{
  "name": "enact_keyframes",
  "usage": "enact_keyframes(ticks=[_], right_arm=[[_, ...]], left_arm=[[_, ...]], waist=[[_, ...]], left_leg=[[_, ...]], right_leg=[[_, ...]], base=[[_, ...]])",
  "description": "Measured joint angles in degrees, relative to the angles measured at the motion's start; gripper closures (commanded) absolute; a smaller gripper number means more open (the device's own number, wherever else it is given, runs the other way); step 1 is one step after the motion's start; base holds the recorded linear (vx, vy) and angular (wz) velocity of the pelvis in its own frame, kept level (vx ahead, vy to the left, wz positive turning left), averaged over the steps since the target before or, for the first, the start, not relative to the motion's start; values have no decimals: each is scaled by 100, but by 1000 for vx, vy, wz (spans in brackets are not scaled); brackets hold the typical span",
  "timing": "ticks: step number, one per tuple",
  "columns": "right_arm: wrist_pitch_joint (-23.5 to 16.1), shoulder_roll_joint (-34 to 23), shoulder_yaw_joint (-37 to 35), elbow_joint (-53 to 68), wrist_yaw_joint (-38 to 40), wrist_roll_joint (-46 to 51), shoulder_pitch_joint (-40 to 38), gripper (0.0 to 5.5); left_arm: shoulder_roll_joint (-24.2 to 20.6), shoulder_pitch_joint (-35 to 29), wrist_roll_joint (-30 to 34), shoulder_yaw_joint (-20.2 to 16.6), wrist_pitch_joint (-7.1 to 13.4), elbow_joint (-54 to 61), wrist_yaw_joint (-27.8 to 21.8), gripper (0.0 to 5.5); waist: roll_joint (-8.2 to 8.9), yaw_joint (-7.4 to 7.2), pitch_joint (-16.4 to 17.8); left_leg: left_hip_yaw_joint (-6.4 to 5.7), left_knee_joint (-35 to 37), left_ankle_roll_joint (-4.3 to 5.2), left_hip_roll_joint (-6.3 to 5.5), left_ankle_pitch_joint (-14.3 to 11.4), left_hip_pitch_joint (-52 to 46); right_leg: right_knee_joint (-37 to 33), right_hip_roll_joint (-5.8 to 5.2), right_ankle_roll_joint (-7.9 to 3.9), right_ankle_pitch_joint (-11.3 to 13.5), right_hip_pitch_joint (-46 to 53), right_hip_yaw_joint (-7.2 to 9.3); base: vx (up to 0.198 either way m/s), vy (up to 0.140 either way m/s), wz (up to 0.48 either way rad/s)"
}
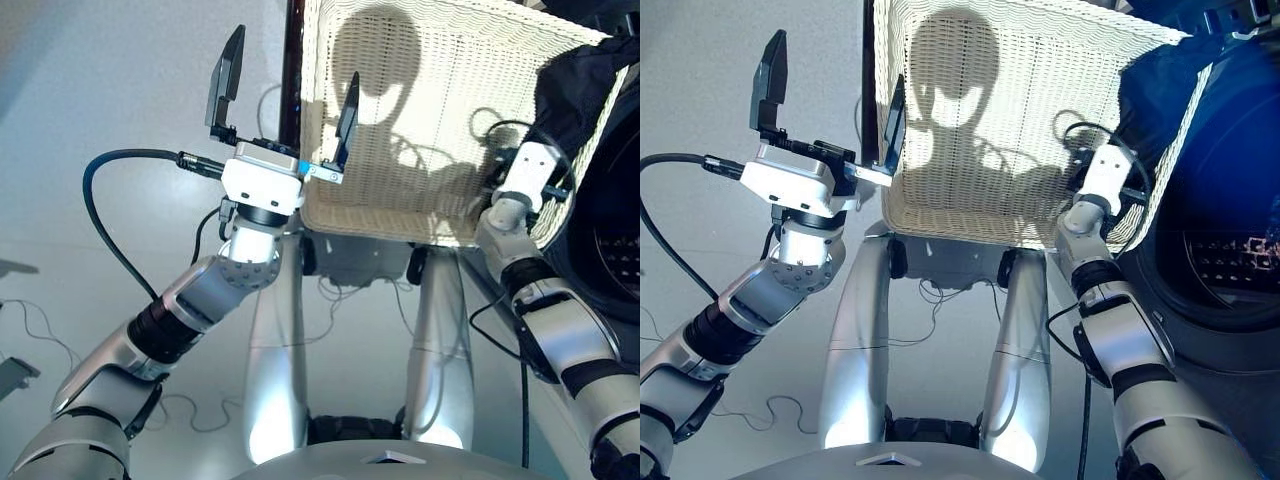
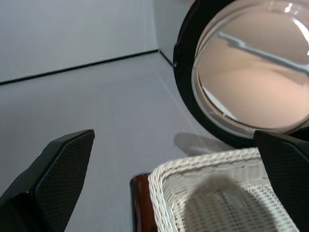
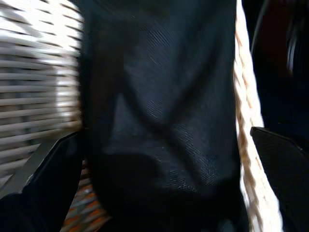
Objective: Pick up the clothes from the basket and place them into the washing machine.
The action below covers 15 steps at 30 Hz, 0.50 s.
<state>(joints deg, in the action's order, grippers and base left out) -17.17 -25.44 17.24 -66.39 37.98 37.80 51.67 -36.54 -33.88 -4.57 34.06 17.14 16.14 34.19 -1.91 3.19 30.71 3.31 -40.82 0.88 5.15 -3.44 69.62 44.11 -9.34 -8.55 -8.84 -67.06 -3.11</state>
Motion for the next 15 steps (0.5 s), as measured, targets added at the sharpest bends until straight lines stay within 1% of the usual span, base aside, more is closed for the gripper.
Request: enact_keyframes(ticks=[5, 7, 10, 11, 12, 13, 14, 15], right_arm=[[-206, -29, -72, 21, -127, 477, 4, 0], [-234, -97, -99, 65, -248, 650, 0, 0], [-240, -173, -90, 196, -348, 747, -59, 0], [-242, -193, -93, 213, -368, 752, -51, 0], [-252, -213, -92, 177, -406, 754, -71, 0], [-254, -229, -106, 207, -449, 771, -65, 0], [-261, -253, -104, 175, -485, 804, -92, 0], [-264, -262, -113, 207, -497, 817, -85, 276]], left_arm=[[-5, 14, -107, -12, -3, 1, -7, 0], [-6, 25, -118, -13, -2, 2, -16, 0], [-9, 71, -237, -10, -3, 1, -132, 0], [-12, 83, -268, -3, -3, 4, -162, 0], [-28, 99, -290, -23, -2, 20, -212, 0], [-45, 123, -342, -22, -5, 18, -238, 0], [-87, 159, -343, -40, -3, 41, -260, 0], [-112, 169, -363, -51, -6, 30, -264, 0]], waist=[[-3, -2, -1], [-5, 1, -2], [-6, -8, -3], [-10, -3, -10], [-18, -2, -9], [-23, 2, -7], [-27, 10, -7], [-26, 8, -11]], left_leg=[[-35, -144, 60, -2, -50, 160], [-42, -167, 60, 1, -50, 225], [-59, -256, 67, 19, -59, 319], [-79, -273, 69, 26, -52, 342], [-89, -301, 38, 23, -91, 353], [-96, -319, 40, 17, -82, 369], [-107, -339, 34, 14, -93, 377], [-111, -349, 55, 12, -72, 401]], right_leg=[[269, -1, 18, -93, -186, -4], [326, -1, 28, -102, -262, -7], [423, 6, 35, -125, -341, -9], [435, 7, 36, -125, -362, -5], [457, 6, 29, -134, -365, -4], [478, -2, 34, -143, -377, -5], [492, -2, 29, -147, -379, 0], [498, -4, 32, -144, -399, 4]], base=[[0, 0, 0], [0, 0, 0], [52, -10, 7], [-82, -30, 12], [71, -22, 31], [-80, -18, 30], [75, -13, 35], [-76, -10, 5]])
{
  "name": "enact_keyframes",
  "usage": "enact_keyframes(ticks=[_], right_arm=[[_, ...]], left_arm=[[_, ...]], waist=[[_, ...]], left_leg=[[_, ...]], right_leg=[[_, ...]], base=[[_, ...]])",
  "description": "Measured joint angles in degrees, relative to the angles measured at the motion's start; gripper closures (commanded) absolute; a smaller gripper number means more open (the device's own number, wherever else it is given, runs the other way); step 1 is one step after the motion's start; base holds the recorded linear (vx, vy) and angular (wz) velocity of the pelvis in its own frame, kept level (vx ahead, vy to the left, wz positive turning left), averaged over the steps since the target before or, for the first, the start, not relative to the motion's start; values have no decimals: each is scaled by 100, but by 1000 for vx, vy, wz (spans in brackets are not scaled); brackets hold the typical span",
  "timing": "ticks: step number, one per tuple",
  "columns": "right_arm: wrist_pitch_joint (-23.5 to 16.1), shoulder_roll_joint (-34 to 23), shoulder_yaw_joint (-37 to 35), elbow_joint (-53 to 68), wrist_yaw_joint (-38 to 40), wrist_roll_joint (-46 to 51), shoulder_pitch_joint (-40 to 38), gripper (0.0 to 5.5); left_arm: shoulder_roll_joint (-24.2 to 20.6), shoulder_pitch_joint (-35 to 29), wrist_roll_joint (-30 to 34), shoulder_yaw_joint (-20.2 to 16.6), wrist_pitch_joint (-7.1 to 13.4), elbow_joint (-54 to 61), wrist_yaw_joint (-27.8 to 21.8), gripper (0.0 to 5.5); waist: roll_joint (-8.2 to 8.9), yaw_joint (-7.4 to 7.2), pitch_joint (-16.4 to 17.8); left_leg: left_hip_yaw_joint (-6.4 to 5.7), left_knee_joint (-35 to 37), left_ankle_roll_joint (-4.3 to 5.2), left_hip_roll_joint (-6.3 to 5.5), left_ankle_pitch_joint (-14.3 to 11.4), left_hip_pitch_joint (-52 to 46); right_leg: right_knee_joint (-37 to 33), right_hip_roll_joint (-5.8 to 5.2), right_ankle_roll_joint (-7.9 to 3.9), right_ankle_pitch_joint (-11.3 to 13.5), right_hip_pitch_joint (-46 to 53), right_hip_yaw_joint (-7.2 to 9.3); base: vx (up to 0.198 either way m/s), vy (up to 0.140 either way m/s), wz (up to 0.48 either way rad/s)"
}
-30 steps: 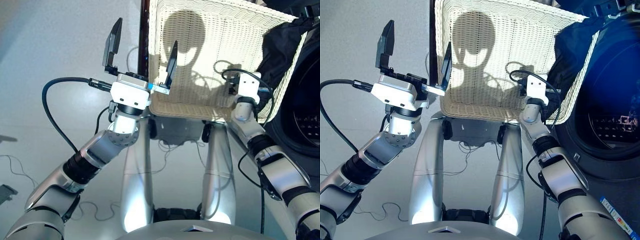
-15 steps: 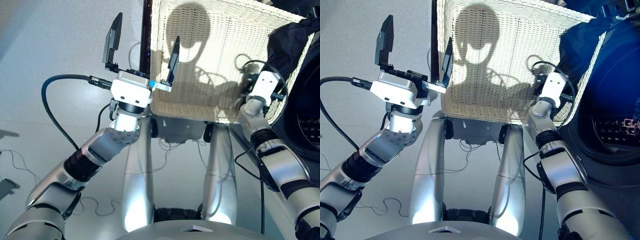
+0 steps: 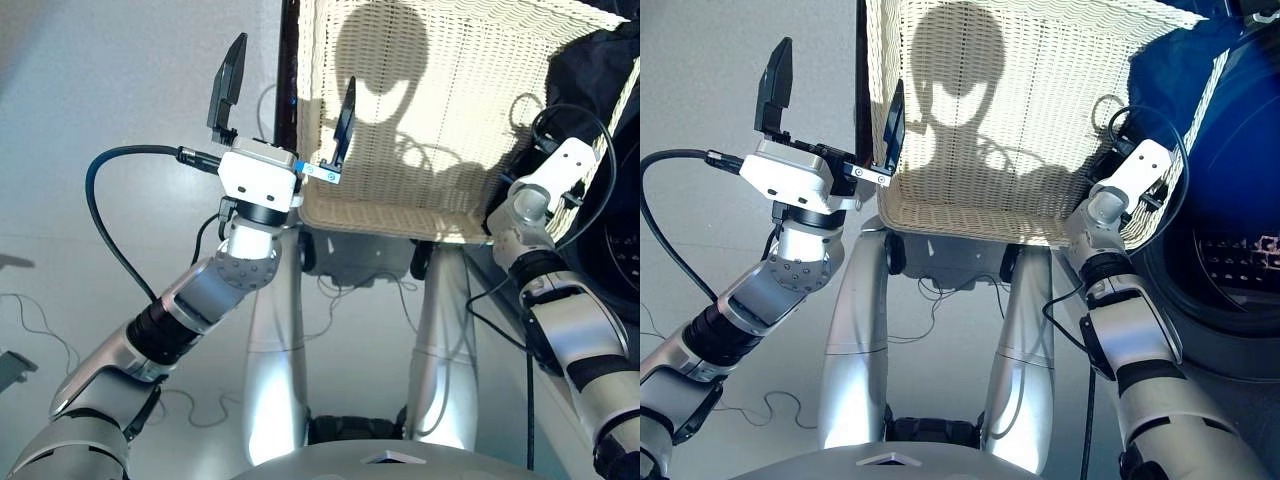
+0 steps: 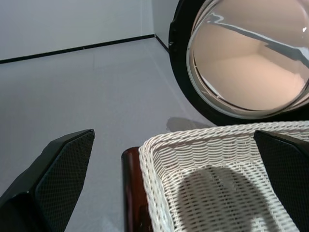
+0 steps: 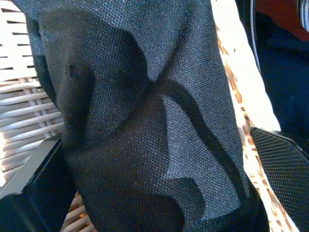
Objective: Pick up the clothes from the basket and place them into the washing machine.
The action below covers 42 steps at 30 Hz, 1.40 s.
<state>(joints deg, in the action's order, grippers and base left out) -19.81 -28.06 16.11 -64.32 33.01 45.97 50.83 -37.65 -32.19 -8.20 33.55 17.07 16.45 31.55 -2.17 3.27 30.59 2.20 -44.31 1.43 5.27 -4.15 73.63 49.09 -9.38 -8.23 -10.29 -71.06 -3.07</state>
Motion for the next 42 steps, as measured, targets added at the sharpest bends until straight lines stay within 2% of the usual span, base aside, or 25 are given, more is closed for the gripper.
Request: enact_keyframes(ticks=[2, 3, 5, 15, 21, 24, 25, 30, 35, 39, 42], right_arm=[[-11, -111, -1, 23, -293, 27, 13, 507], [-10, -144, 4, 16, -397, 34, 10, 550], [38, -185, 2, 35, -522, 39, 44, 550], [-58, -262, 6, 395, -604, -6, -71, 550], [-261, -302, -63, 2125, -309, -399, -1023, 550], [-505, -239, -220, 3365, -162, -778, -1636, 550], [-645, -204, -235, 3617, -87, -994, -1788, 550], [-877, -403, -622, 4697, 465, -2085, -2403, 550], [-941, -538, -1331, 4726, 1456, -2943, -2521, 550], [-866, -584, -1619, 4573, 2210, -3471, -2528, 550], [-772, -583, -1863, 4185, 2698, -3564, -2471, 550]], left_arm=[[-20, 8, -76, 1, 1, -8, -67, 0], [-23, 42, -108, -3, -6, -15, -86, 0], [-25, 14, -125, 0, -7, -16, -150, 0], [-30, 14, -125, -75, -7, -8, -198, 0], [-23, 47, -71, -293, -7, 15, -182, 0], [-35, 127, 45, -446, -7, 19, -131, 0], [-75, 205, 70, -489, -9, 2, -78, 0], [-413, 416, 312, -706, 2, 182, 74, 0], [-553, 512, 441, -812, 28, 416, 213, 0], [-653, 537, 512, -867, 72, 496, 332, 0], [-653, 530, 522, -866, 73, 496, 468, 0]], waist=[[-20, 3, 7], [-32, 18, 12], [-39, 26, 14], [-44, 6, 12], [-44, -30, 12], [-40, -104, 14], [-32, -148, 15], [-18, -324, 13], [-2, -368, 14], [41, -383, 15], [80, -390, 16]], left_leg=[[9, -24, -2, -4, 13, 69], [8, -59, -33, -5, -22, 85], [13, -87, 4, -2, -3, 118], [2, -98, 7, 3, -5, 159], [8, -98, 19, 23, -19, 160], [12, -112, 23, 23, -28, 156], [4, -137, -6, 35, -17, 131], [-7, -195, -13, 29, -84, 111], [-15, -204, -13, 42, -86, 110], [-19, -233, -27, 56, -83, 109], [-24, -292, -41, 57, -125, 110]], right_leg=[[25, -3, 7, 6, -77, -9], [63, -7, -9, -7, -91, -19], [107, -6, -12, -11, -139, -27], [107, 7, -7, -12, -175, -17], [110, 29, 6, -26, -187, -20], [116, 34, 11, -35, -185, -21], [140, 33, 9, -46, -151, -21], [159, 33, 0, -55, -100, -20], [145, 49, 0, -55, -90, -16], [118, 73, -1, -54, -68, -8], [118, 86, -9, -59, -39, -4]], base=[[-7, -11, 6], [63, -13, 11], [-34, -10, -1], [-7, -1, -1], [0, 0, 0], [0, 0, 0], [0, 0, 0], [0, 0, 0], [0, 0, 0], [0, 0, 0], [0, 0, 0]])
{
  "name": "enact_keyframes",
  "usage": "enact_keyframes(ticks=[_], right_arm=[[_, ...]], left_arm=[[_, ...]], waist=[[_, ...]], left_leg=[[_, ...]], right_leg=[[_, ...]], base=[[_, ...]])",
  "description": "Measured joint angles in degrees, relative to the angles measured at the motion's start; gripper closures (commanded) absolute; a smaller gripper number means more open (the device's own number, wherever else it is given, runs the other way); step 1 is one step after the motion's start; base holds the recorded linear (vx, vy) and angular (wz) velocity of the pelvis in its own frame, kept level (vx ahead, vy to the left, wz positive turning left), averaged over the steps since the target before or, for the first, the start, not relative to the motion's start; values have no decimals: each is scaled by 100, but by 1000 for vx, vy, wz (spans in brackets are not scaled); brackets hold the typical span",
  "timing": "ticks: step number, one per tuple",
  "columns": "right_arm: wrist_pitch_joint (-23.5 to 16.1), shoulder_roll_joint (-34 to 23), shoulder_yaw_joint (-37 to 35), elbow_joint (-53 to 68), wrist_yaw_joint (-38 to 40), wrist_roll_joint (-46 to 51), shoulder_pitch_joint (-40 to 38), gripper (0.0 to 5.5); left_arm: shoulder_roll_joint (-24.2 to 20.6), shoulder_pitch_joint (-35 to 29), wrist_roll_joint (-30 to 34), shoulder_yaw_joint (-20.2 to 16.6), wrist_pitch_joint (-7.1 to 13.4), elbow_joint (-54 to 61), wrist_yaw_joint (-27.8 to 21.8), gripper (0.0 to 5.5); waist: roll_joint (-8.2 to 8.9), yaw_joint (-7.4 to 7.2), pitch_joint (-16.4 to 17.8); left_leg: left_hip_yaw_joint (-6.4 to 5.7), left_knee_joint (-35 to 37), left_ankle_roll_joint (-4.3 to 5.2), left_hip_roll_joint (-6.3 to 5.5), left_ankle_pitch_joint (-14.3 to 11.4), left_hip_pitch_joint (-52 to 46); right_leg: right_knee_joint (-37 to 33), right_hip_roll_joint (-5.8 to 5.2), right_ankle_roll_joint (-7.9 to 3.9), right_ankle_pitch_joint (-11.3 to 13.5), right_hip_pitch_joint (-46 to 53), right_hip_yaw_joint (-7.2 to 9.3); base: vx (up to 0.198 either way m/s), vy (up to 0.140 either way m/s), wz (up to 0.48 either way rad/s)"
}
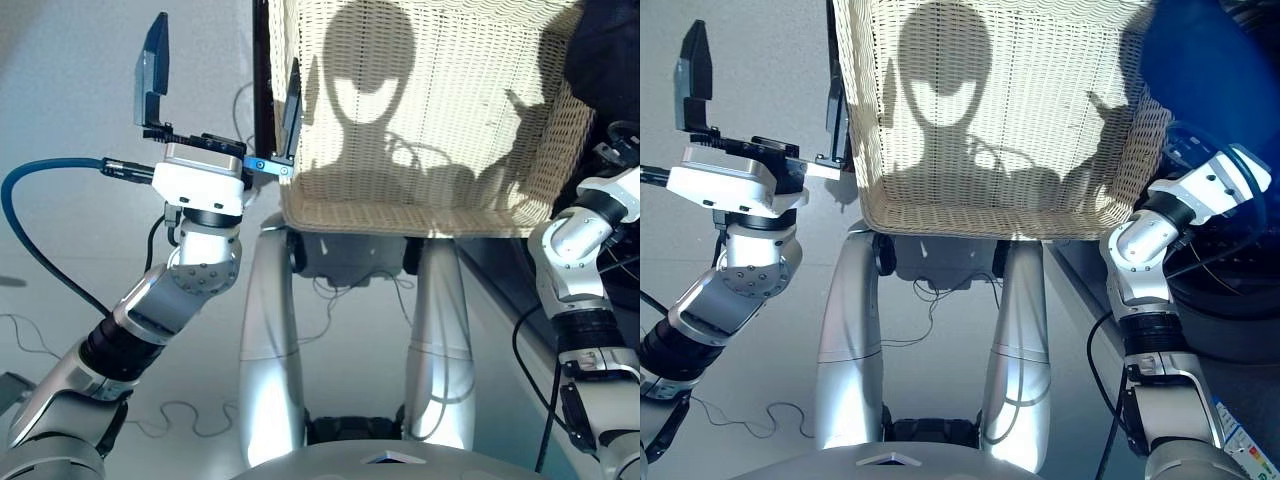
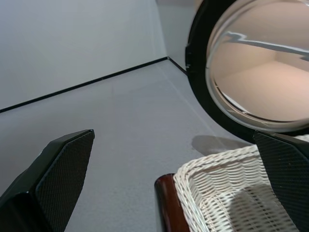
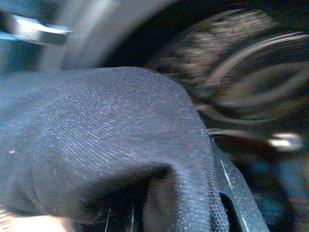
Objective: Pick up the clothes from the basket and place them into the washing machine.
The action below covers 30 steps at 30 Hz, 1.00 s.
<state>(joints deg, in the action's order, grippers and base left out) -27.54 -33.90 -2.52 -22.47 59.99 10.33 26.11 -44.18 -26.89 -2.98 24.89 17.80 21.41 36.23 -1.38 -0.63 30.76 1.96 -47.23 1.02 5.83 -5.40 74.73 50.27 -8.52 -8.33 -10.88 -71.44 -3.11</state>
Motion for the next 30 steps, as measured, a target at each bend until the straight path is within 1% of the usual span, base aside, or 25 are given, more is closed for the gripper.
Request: enact_keyframes(ticks=[5, 8, 11, 12, 15, 16, 18, 22, 25, 29, 30], right_arm=[[135, -62, -244, -1070, 555, 136, 325, 550], [286, -301, -263, -1854, 667, 476, 671, 550], [386, -628, -258, -2882, 682, 1022, 1146, 550], [441, -727, -258, -3036, 676, 1258, 1240, 550], [500, -933, -235, -3637, 513, 1699, 1506, 550], [531, -1002, -231, -3967, 381, 1912, 1641, 550], [627, -1099, -228, -4382, 128, 2353, 1852, 550], [767, -1281, -206, -4937, -336, 3047, 2121, 550], [848, -1395, -188, -5129, -571, 3458, 2242, 550], [853, -1400, -168, -5158, -693, 3574, 2240, 550], [853, -1401, -145, -5157, -696, 3575, 2242, 369]], left_arm=[[5, -27, 0, 26, 2, 1, 159, 0], [3, -93, -1, 36, 2, 0, 243, 0], [-1, -200, -2, 198, 2, 1, 289, 0], [-3, -243, -3, 223, 1, -1, 292, 0], [-11, -343, -8, 361, -1, -5, 296, 0], [-38, -417, -15, 441, -2, -5, 293, 0], [-111, -528, -21, 532, -8, -9, 283, 0], [-211, -645, -115, 545, -10, -14, 225, 0], [-215, -642, -259, 569, -11, -23, 215, 0], [-215, -634, -349, 576, -11, -26, 134, 0], [-215, -634, -383, 576, -11, -27, 111, 0]], waist=[[58, 7, 0], [59, 41, 1], [59, 75, 1], [59, 71, 1], [59, 83, 1], [59, 90, 1], [58, 97, 1], [57, 112, 0], [56, 130, 0], [54, 187, -1], [54, 205, -1]], left_leg=[[-6, -32, -12, -5, -5, -5], [-8, -68, -19, -1, -12, -4], [-10, -92, -18, -7, -16, -2], [-10, -93, -10, -6, -21, -3], [-12, -96, -1, -13, -24, -3], [-13, -97, -21, -12, -11, -3], [-13, -98, -20, -12, -11, -4], [-13, -109, -19, -14, -10, -8], [-16, -110, -19, -15, -9, -32], [-15, -94, -16, -13, -11, -106], [-15, -87, -12, -12, -13, -120]], right_leg=[[8, -4, -1, 1, 22, -1], [31, -5, -6, 0, 22, -4], [52, -7, -7, 0, 25, -7], [52, -8, -7, 0, 26, -7], [53, -7, -8, 0, 27, -5], [54, -7, -8, 0, 26, -5], [56, -7, -9, 0, 27, -2], [70, -7, -9, 0, 28, -3], [73, -7, -9, 0, 53, 0], [72, -7, -8, -1, 121, -1], [72, -7, -9, -1, 134, -1]], base=[[0, 0, 0], [0, 0, 0], [0, 0, 0], [0, 0, 0], [0, 0, 0], [0, 0, 0], [0, 0, 0], [0, 0, 0], [0, 0, 0], [0, 0, 0], [0, 0, 0]])
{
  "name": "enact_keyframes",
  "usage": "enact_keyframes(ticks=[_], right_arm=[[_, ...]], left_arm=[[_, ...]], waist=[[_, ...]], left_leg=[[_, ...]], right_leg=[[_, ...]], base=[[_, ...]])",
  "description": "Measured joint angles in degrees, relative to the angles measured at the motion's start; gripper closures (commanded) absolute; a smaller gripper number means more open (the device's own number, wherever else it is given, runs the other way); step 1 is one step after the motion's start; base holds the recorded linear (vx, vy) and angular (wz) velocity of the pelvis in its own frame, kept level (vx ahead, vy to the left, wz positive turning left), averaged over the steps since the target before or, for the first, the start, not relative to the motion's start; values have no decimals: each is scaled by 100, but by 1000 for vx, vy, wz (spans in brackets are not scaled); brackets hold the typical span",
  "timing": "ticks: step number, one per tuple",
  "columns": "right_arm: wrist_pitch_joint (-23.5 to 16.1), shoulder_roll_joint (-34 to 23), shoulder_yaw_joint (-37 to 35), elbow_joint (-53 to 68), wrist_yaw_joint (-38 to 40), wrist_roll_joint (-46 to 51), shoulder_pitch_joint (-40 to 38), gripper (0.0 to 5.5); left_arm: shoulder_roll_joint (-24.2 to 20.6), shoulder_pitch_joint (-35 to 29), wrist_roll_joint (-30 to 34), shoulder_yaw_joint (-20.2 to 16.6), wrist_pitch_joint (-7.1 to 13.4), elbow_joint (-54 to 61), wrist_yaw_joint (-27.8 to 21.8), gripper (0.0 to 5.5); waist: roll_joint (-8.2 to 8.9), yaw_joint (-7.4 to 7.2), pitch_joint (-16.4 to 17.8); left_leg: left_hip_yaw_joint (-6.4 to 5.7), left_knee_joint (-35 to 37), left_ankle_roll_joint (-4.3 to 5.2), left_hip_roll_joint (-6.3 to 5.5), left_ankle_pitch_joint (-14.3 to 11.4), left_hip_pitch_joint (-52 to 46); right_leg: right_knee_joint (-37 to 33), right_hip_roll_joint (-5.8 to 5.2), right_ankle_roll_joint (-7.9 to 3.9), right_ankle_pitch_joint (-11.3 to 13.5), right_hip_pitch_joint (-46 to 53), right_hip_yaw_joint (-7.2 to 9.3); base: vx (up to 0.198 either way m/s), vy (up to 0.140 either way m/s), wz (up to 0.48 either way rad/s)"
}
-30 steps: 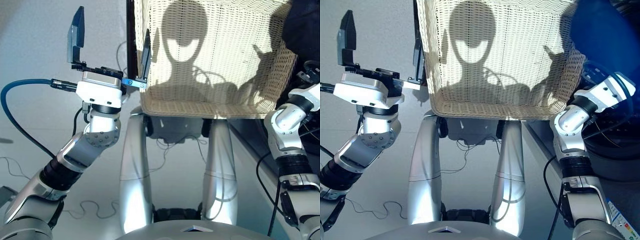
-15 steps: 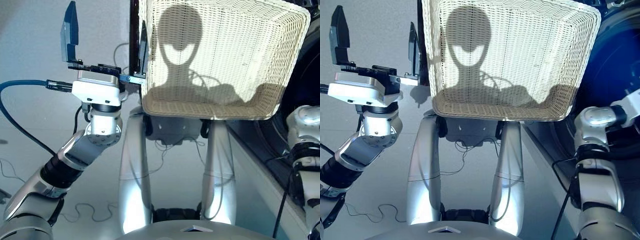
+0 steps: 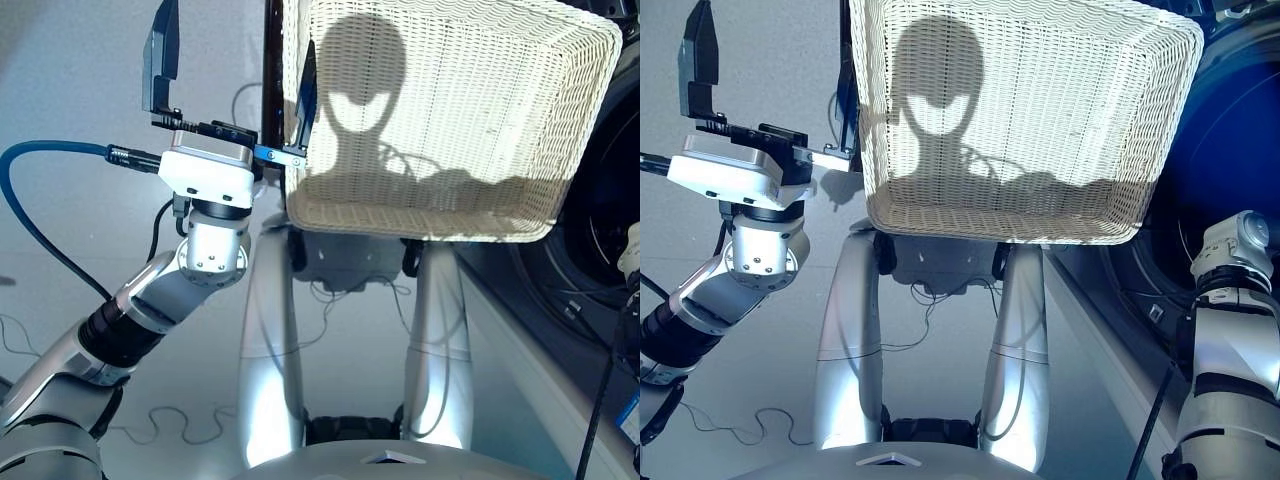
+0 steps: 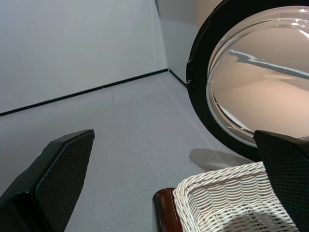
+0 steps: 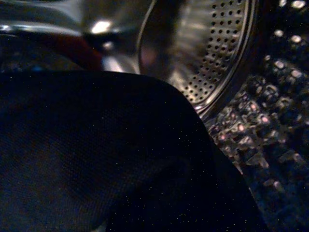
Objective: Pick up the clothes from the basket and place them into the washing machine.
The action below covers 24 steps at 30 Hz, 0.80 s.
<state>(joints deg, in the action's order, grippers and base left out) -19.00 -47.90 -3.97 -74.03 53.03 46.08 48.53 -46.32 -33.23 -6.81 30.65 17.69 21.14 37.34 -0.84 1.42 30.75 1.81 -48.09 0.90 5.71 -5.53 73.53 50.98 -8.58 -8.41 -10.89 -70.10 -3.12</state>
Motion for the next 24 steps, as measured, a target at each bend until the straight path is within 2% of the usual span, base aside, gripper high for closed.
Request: enact_keyframes(ticks=[1, 8, 11, 14, 17, 19, 24], right_arm=[[0, 0, 23, -1, -6, 1, 2, 0], [-1, 3, 241, 57, -494, 109, 0, 0], [-88, 129, 495, 475, -502, -34, -118, 0], [-317, 559, 682, 1347, -436, -325, -402, 0], [-636, 1308, 865, 2795, -423, -847, -906, 0], [-713, 1658, 1028, 3365, -381, -1165, -1130, 0], [-768, 1934, 1718, 5061, -204, -2608, -1860, 0]], left_arm=[[0, -1, 0, 4, 0, 0, -17, 0], [0, 9, -24, 15, 0, -1, -96, 0], [24, 41, -72, 2, 2, -9, -137, 0], [97, 115, -103, -21, 0, -15, -143, 0], [252, 196, -100, -59, 1, -84, -154, 0], [308, 245, -100, -78, 3, -80, -171, 0], [280, 519, -85, -208, 1, -90, -195, 0]], waist=[[0, 16, 0], [0, 31, 0], [-1, 21, 0], [-1, -2, 0], [-3, -22, -1], [-3, -27, -1], [-2, -106, -1]], left_leg=[[-2, 4, 24, 0, -16, -6], [-4, 19, 26, -27, -18, -5], [1, 48, 23, -32, -14, -21], [10, 90, 4, -25, 8, -74], [13, 125, 18, 0, 8, -116], [22, 142, 21, 2, 7, -117], [31, 185, 19, 12, 9, -120]], right_leg=[[0, 0, 0, -1, 7, 1], [-6, -21, -12, -9, 12, 2], [-25, -24, -12, -10, 22, 4], [-35, -23, -9, -11, 50, 1], [-68, 2, 7, -9, 71, 2], [-81, 2, 9, -9, 69, -3], [-137, -8, 8, -8, 74, -1]], base=[[0, 0, 0], [0, 0, 0], [0, 0, 0], [0, 0, 0], [0, 0, 0], [0, 0, 0], [0, 0, 0]])
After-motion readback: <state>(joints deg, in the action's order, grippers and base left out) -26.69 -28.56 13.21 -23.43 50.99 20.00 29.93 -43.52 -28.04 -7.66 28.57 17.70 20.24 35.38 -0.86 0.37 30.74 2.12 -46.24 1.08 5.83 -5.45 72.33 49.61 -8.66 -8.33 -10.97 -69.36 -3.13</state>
